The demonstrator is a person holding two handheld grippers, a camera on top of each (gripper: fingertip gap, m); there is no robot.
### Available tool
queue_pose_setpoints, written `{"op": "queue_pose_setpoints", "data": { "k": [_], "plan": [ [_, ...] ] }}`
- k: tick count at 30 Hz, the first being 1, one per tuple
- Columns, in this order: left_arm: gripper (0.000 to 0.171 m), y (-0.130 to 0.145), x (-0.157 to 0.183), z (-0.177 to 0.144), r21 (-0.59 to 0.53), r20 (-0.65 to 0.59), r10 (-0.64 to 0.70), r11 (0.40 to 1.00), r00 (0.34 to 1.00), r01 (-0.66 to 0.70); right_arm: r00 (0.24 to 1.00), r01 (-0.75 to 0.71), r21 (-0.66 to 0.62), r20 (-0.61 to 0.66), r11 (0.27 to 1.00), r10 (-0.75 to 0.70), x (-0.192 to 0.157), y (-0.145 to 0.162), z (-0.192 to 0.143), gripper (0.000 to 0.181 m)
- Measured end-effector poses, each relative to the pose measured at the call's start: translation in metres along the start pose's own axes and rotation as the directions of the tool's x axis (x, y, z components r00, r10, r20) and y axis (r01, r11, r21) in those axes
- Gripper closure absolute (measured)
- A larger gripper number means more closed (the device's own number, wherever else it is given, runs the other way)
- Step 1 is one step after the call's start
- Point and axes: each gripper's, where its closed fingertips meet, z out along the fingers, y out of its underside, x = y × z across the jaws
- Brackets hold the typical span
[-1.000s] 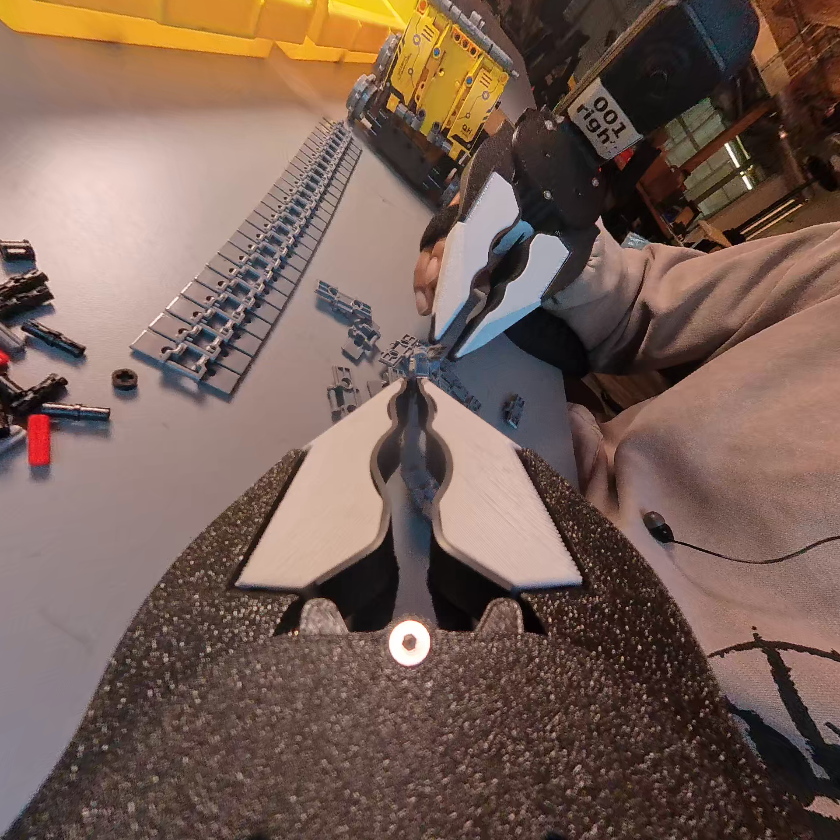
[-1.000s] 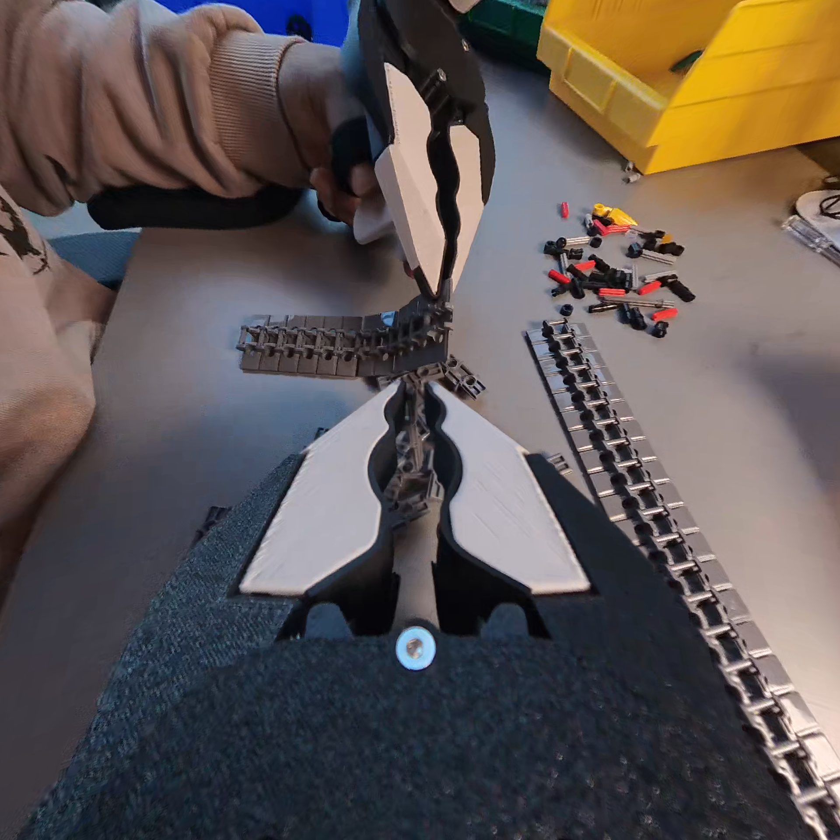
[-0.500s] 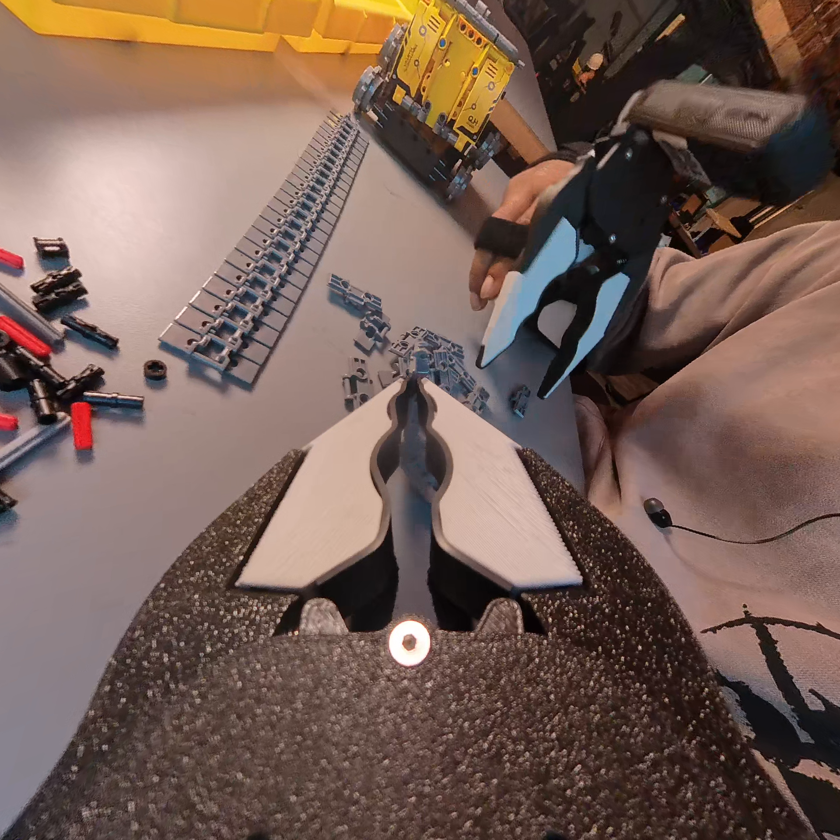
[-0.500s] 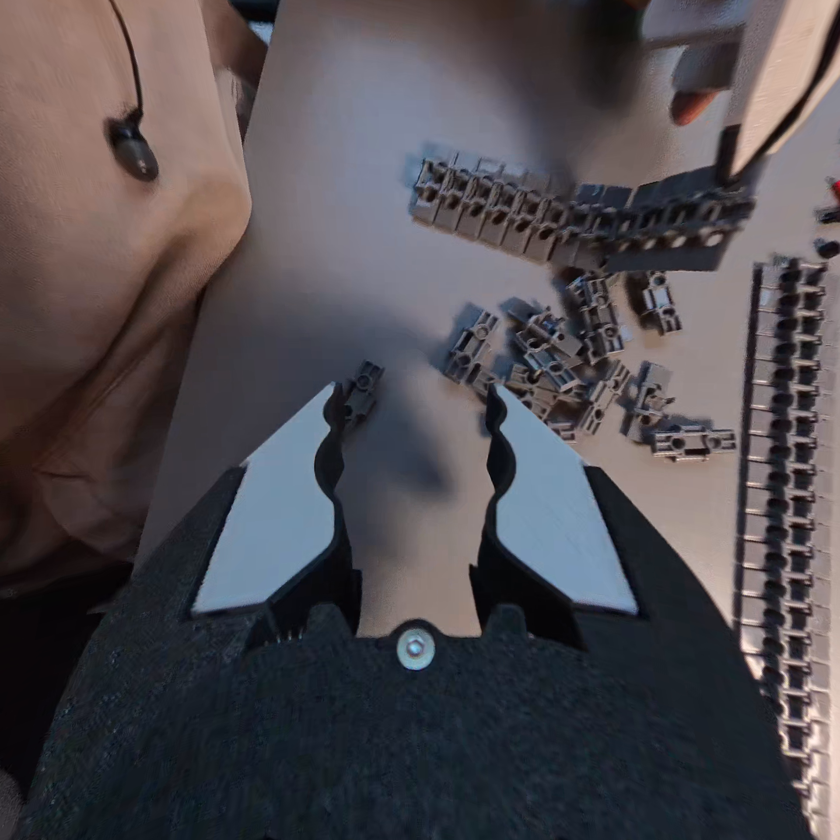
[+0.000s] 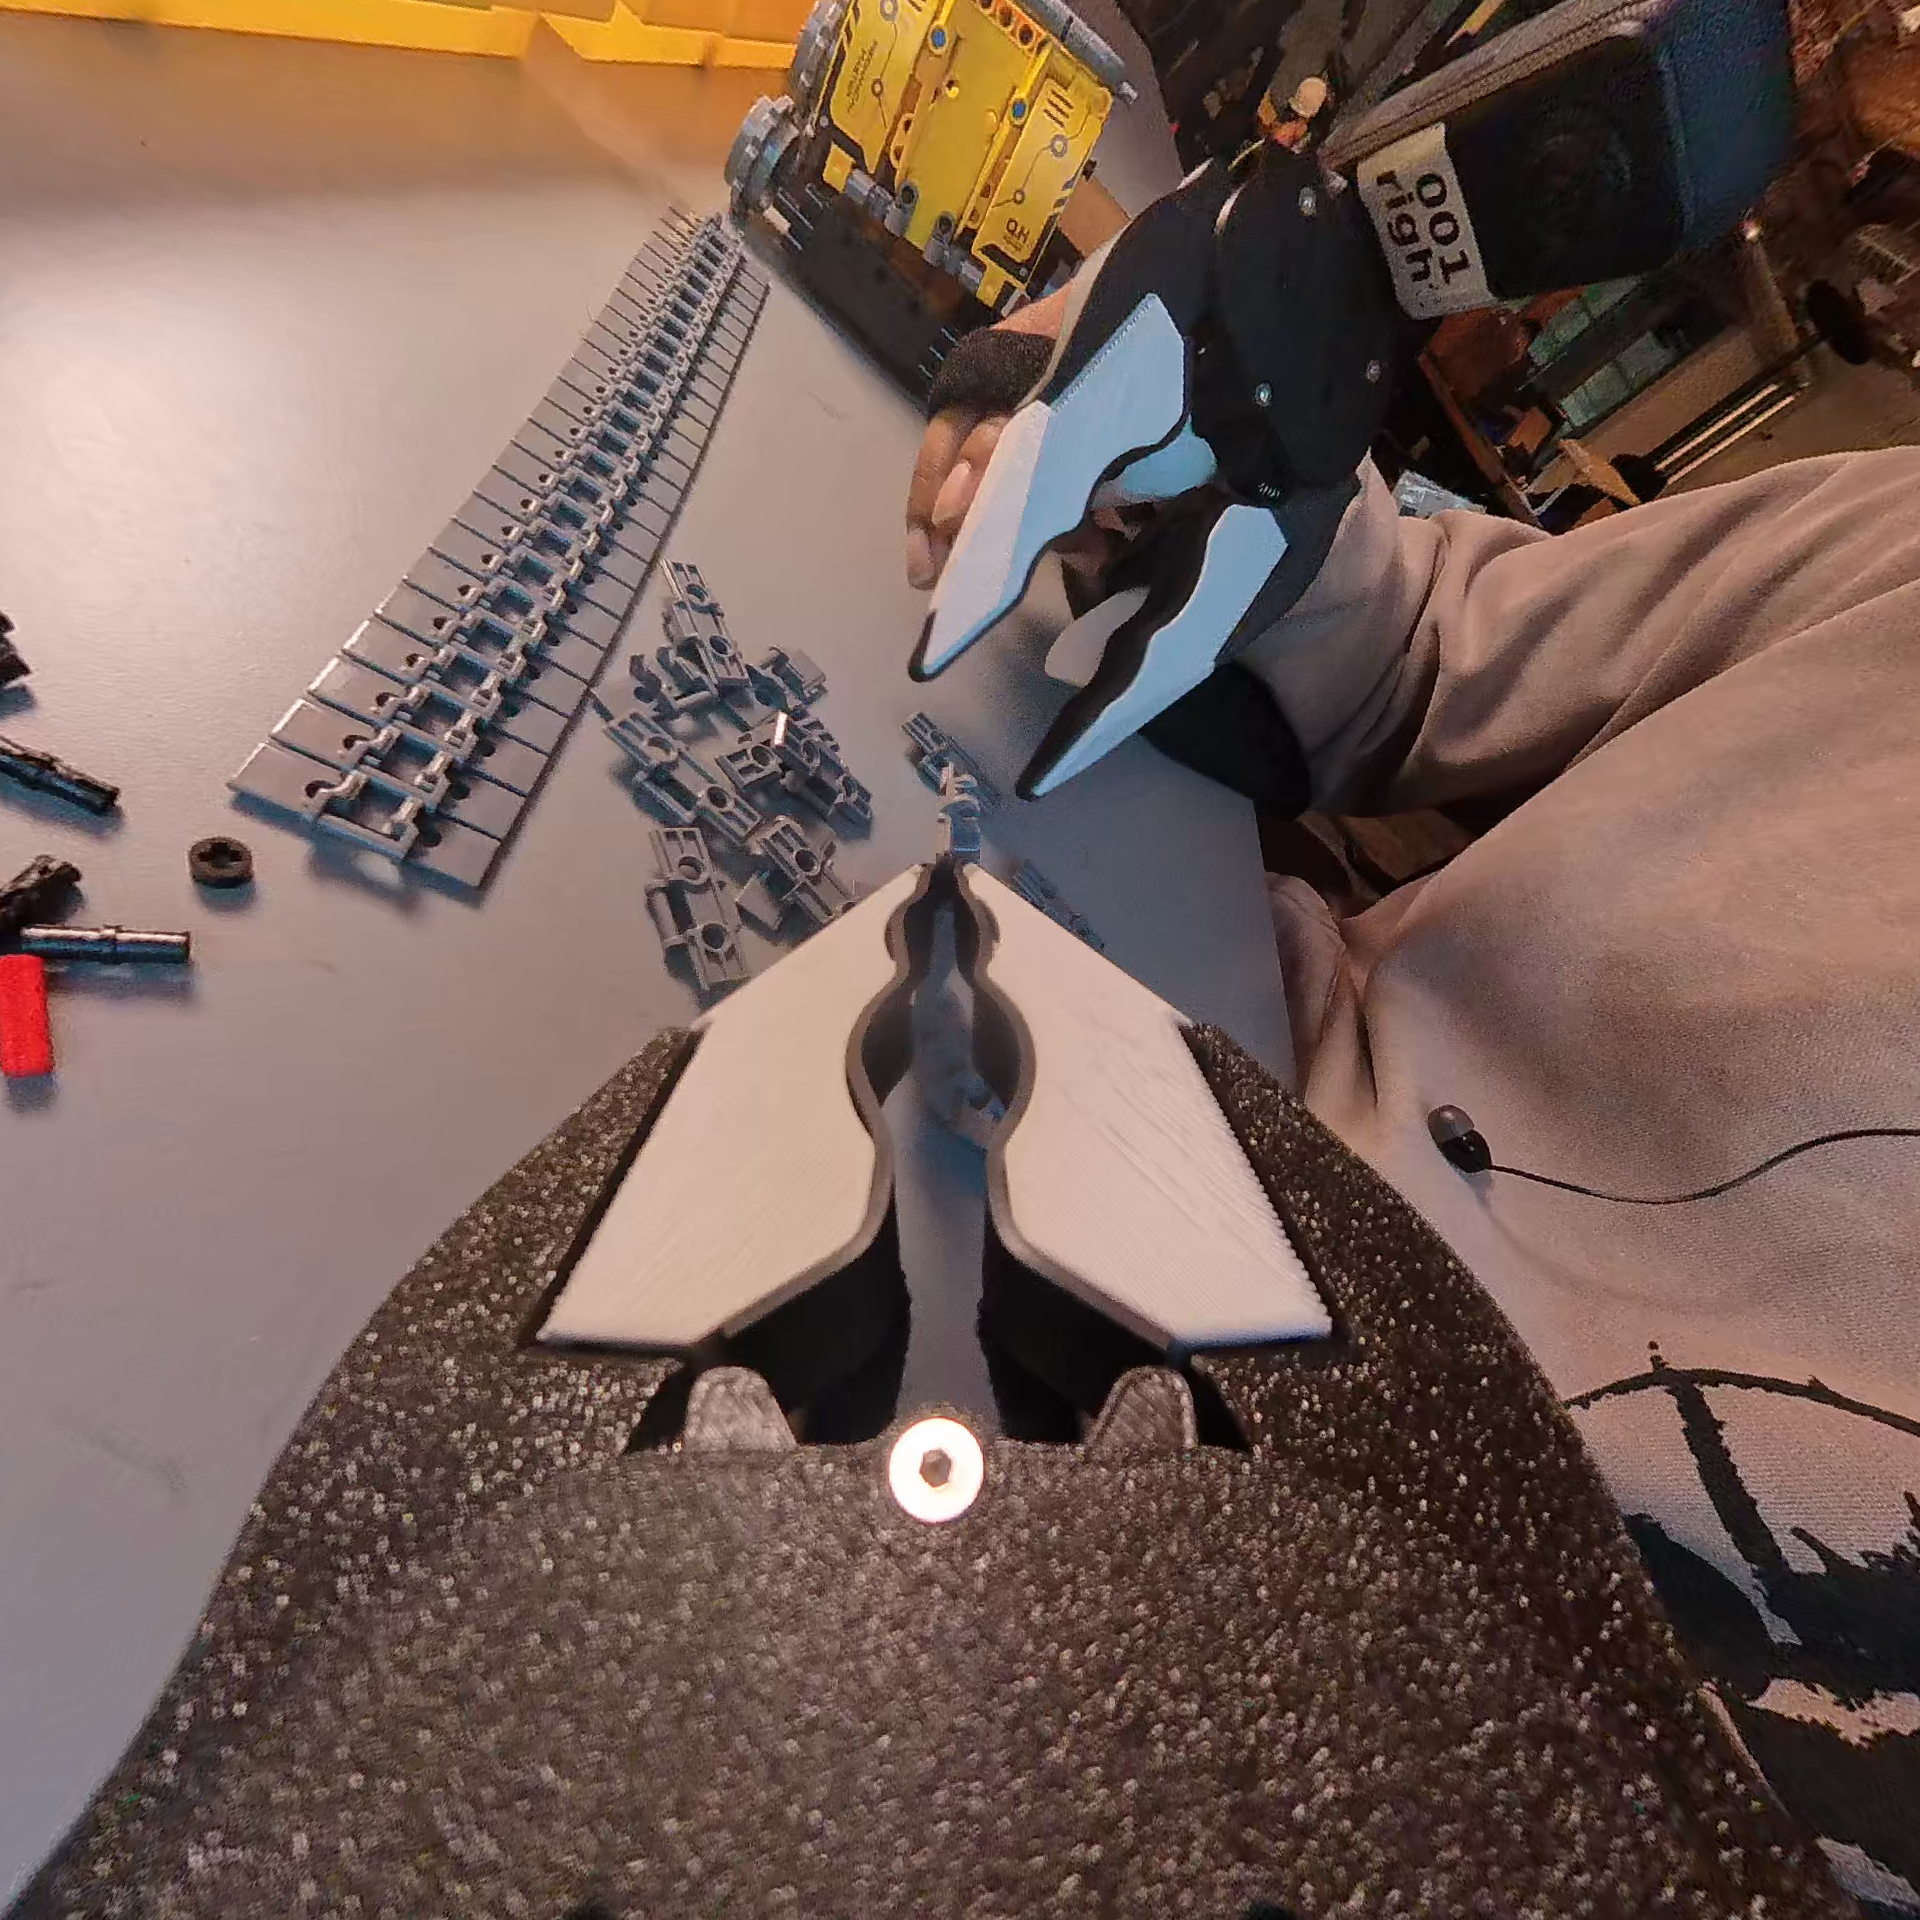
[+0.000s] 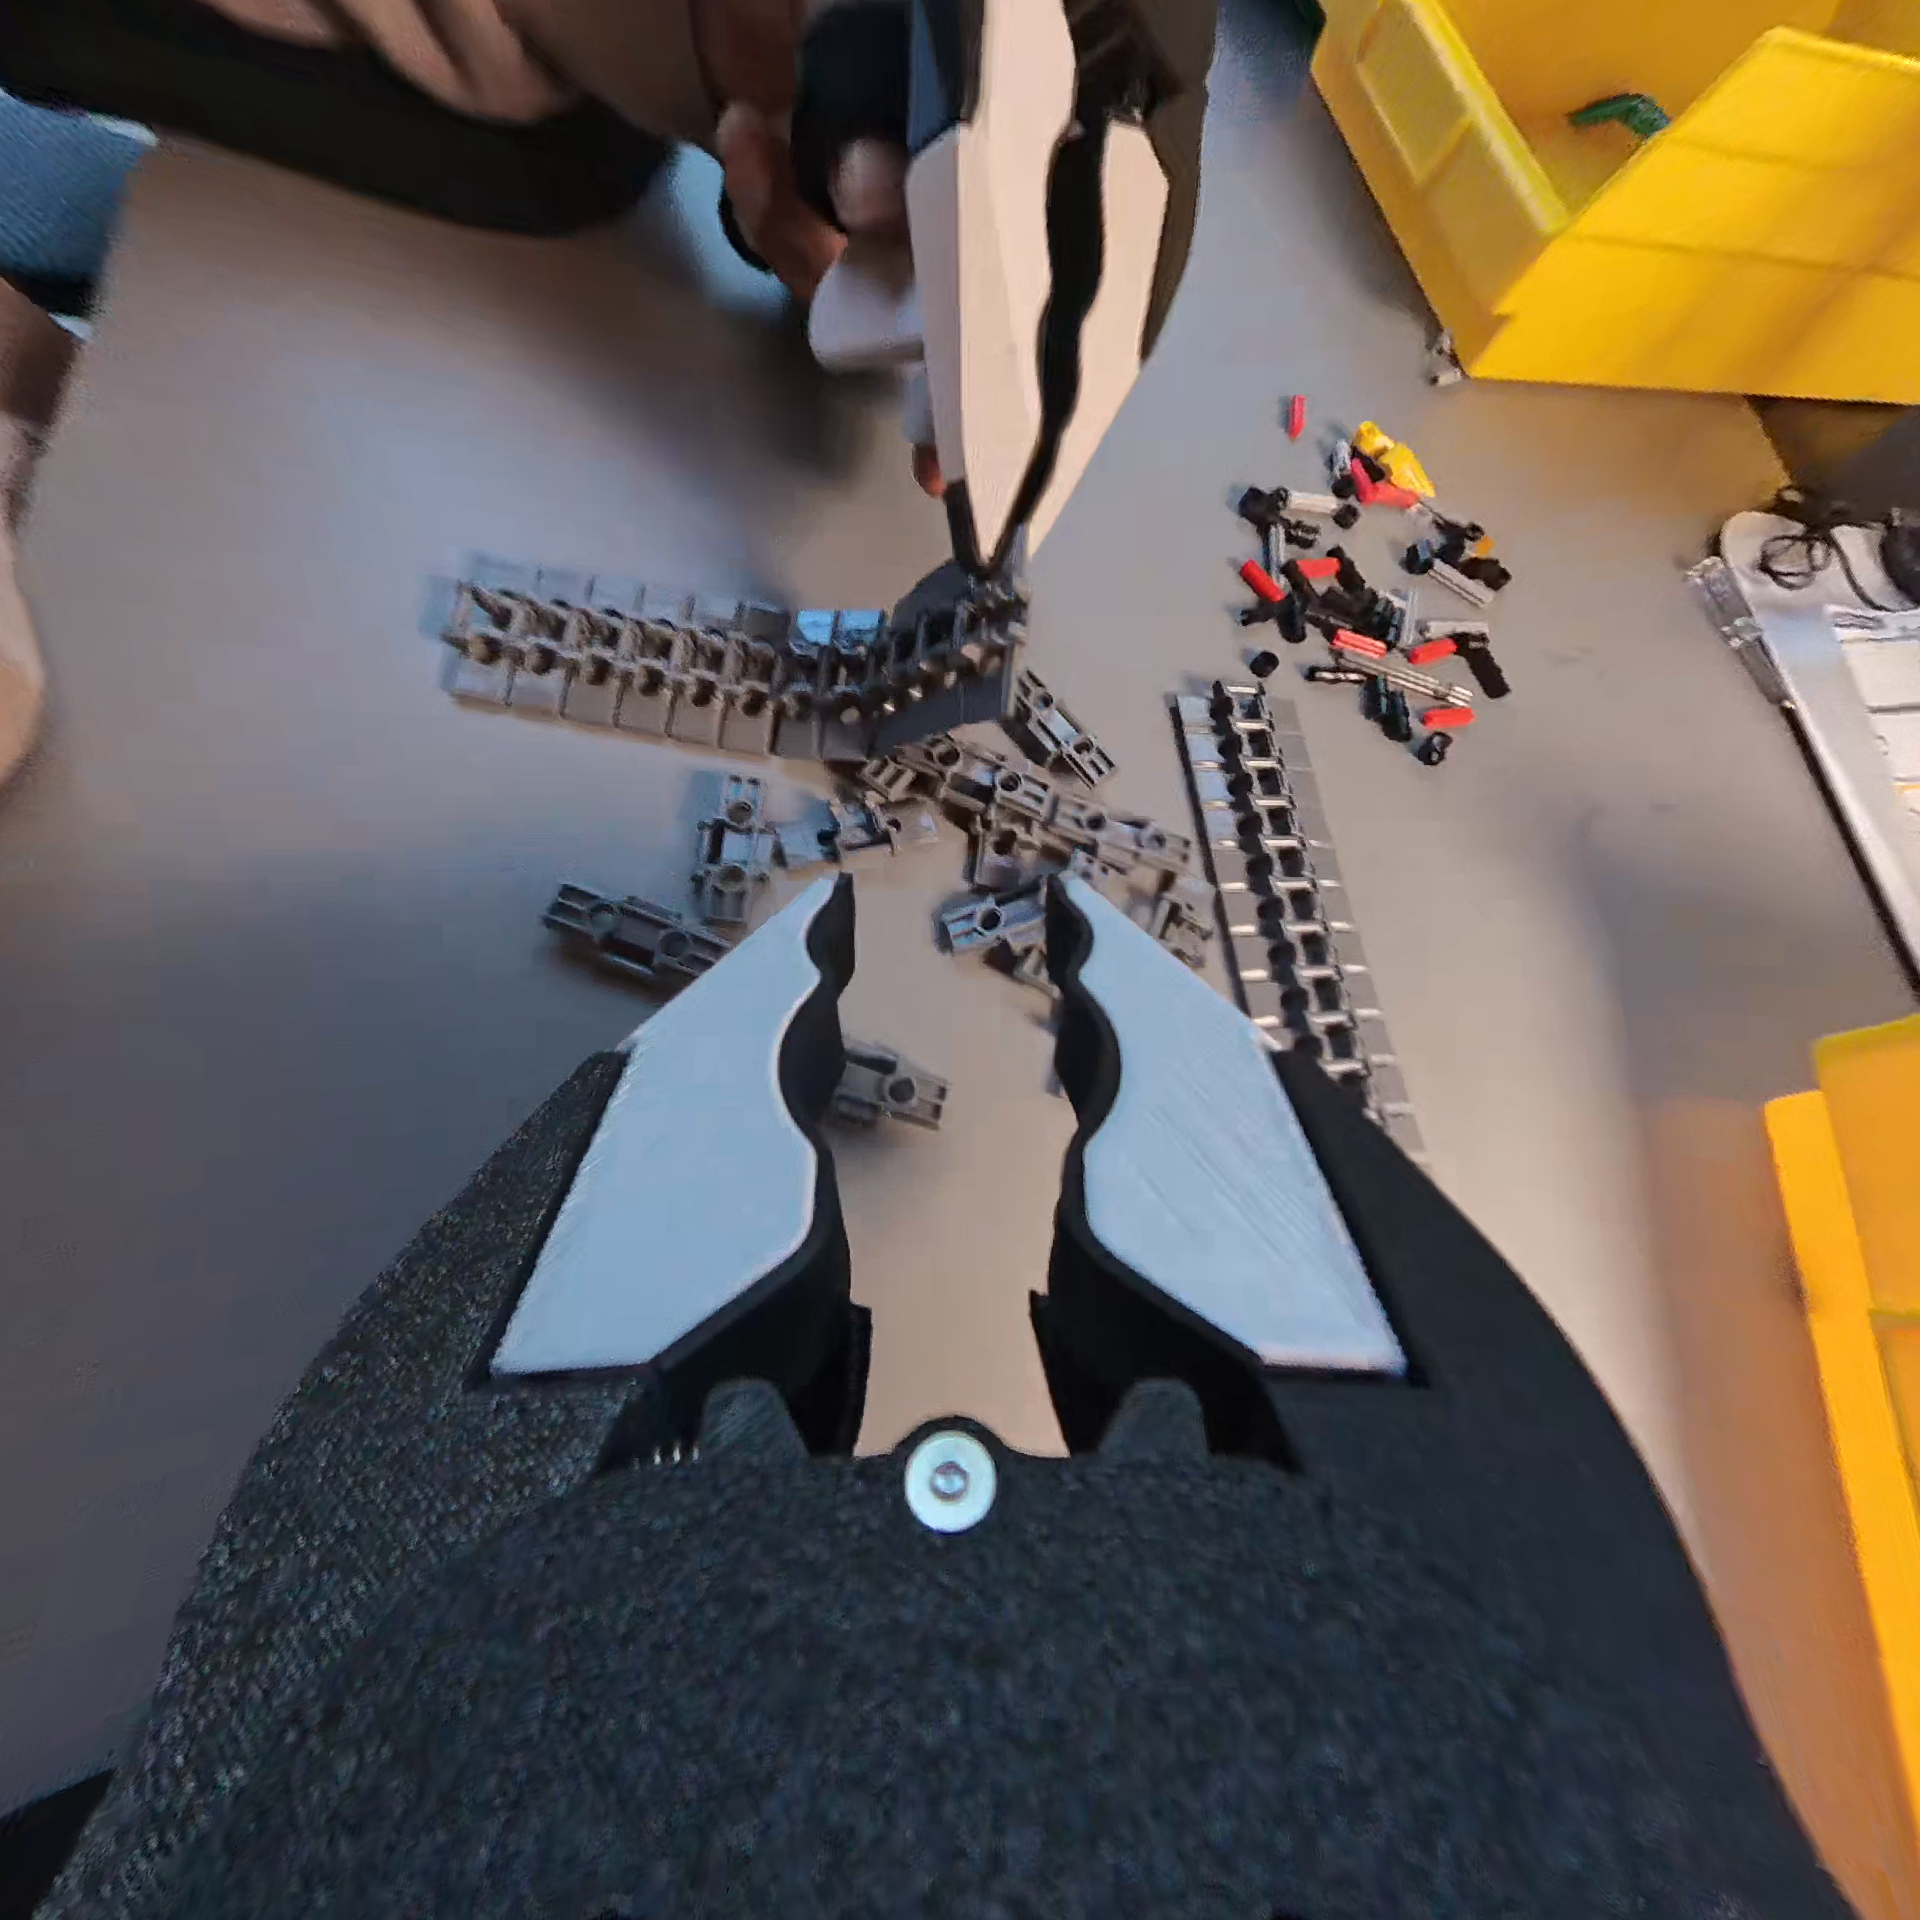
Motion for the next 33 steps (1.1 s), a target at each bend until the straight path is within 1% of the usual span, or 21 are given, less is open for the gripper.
{"op": "queue_pose_setpoints", "data": {
  "k": [2, 3, 4, 5, 6, 8, 9, 10, 12, 14, 16, 19, 21, 23, 24, 26, 28, 30, 31, 32, 33],
  "plan": [
    [0.169, 0.0, 0.003, 0.0, -0.005, -0.009, 0.008, 1.0, 1.0, -0.008, 0.996, -0.005, 0.047, 0.084, 0.999, 0.001, -0.015, -0.008, 0.0, 0.145],
    [0.169, 0.001, 0.005, 0.0, -0.009, -0.014, 0.012, 1.0, 1.0, -0.012, 0.986, 0.009, 0.036, 0.165, 0.999, -0.014, -0.031, -0.008, 0.0, 0.14],
    [0.169, 0.001, 0.006, 0.0, -0.013, -0.017, 0.016, 1.0, 1.0, -0.016, 0.978, 0.028, 0.011, 0.209, 1.0, -0.029, -0.041, -0.005, 0.002, 0.131],
    [0.169, 0.001, 0.007, 0.0, -0.016, -0.02, 0.018, 1.0, 1.0, -0.018, 0.974, 0.06, -0.031, 0.223, 0.998, -0.051, -0.047, 0.001, 0.006, 0.125],
    [0.169, 0.002, 0.008, 0.0, -0.019, -0.025, 0.019, 1.0, 1.0, -0.019, 0.971, 0.093, -0.075, 0.228, 0.993, -0.074, -0.051, 0.008, 0.01, 0.124],
    [0.169, 0.003, 0.012, 0.002, -0.026, -0.04, 0.024, 0.999, 0.999, -0.025, 0.977, 0.115, -0.103, 0.191, 0.988, -0.094, -0.048, 0.012, 0.018, 0.126],
    [0.169, 0.003, 0.013, 0.002, -0.031, -0.047, 0.028, 0.999, 0.999, -0.03, 0.985, 0.099, -0.102, 0.152, 0.99, -0.082, -0.041, 0.012, 0.021, 0.133],
    [0.169, 0.004, 0.015, 0.002, -0.033, -0.053, 0.033, 0.999, 0.998, -0.034, 0.993, 0.074, -0.111, 0.096, 0.991, -0.063, -0.03, 0.012, 0.024, 0.14],
    [0.169, 0.004, 0.018, 0.003, -0.036, -0.058, 0.04, 0.998, 0.998, -0.042, 0.999, 0.044, -0.126, -0.008, 0.991, -0.045, -0.007, 0.015, 0.024, 0.142],
    [0.169, 0.004, 0.02, 0.004, -0.034, -0.06, 0.046, 0.998, 0.997, -0.048, 1.0, -0.014, -0.043, -0.015, 0.999, 0.013, -0.001, 0.004, 0.017, 0.141],
    [0.169, 0.004, 0.022, 0.007, -0.037, -0.069, 0.05, 0.998, 0.996, -0.052, 0.996, -0.091, 0.074, 0.016, 0.993, 0.09, 0.001, -0.015, 0.01, 0.14],
    [0.169, 0.008, 0.026, 0.014, -0.054, -0.078, 0.064, 0.996, 0.995, -0.068, 0.973, -0.217, 0.204, 0.127, 0.955, 0.193, -0.007, -0.041, 0.004, 0.142],
    [0.169, 0.01, 0.028, 0.018, -0.062, -0.084, 0.077, 0.995, 0.994, -0.082, 0.956, -0.265, 0.219, 0.19, 0.939, 0.226, -0.016, -0.049, 0.008, 0.151],
    [0.169, 0.011, 0.031, 0.021, -0.067, -0.089, 0.088, 0.993, 0.992, -0.094, 0.957, -0.25, 0.181, 0.196, 0.951, 0.214, -0.02, -0.044, 0.017, 0.163],
    [0.168, 0.013, 0.03, 0.022, -0.074, -0.087, 0.094, 0.992, 0.992, -0.1, 0.96, -0.231, 0.169, 0.202, 0.958, 0.196, -0.023, -0.042, 0.019, 0.173],
    [0.168, 0.012, 0.03, 0.022, -0.068, -0.084, 0.104, 0.992, 0.991, -0.109, 0.957, -0.239, 0.16, 0.208, 0.958, 0.204, -0.023, -0.041, 0.019, 0.174],
    [0.162, 0.007, 0.036, 0.02, -0.029, -0.108, 0.139, 0.989, 0.984, -0.143, 0.941, -0.296, 0.2, 0.226, 0.934, 0.25, -0.02, -0.046, 0.014, 0.174],
    [0.14, 0.006, 0.036, 0.02, -0.015, -0.079, 0.204, 0.978, 0.976, -0.206, 0.92, -0.365, 0.256, 0.25, 0.895, 0.303, -0.013, -0.052, 0.007, 0.175],
    [0.139, 0.009, 0.033, 0.022, -0.037, -0.055, 0.239, 0.97, 0.969, -0.241, 0.903, -0.406, 0.293, 0.275, 0.866, 0.33, -0.01, -0.057, 0.002, 0.175],
    [0.143, 0.01, 0.034, 0.024, -0.046, -0.047, 0.265, 0.963, 0.963, -0.267, 0.887, -0.44, 0.318, 0.298, 0.84, 0.352, -0.007, -0.061, -0.003, 0.175],
    [0.148, 0.008, 0.036, 0.025, -0.027, -0.052, 0.275, 0.961, 0.96, -0.277, 0.878, -0.46, 0.334, 0.311, 0.823, 0.365, -0.004, -0.063, -0.006, 0.175]
  ]
}}
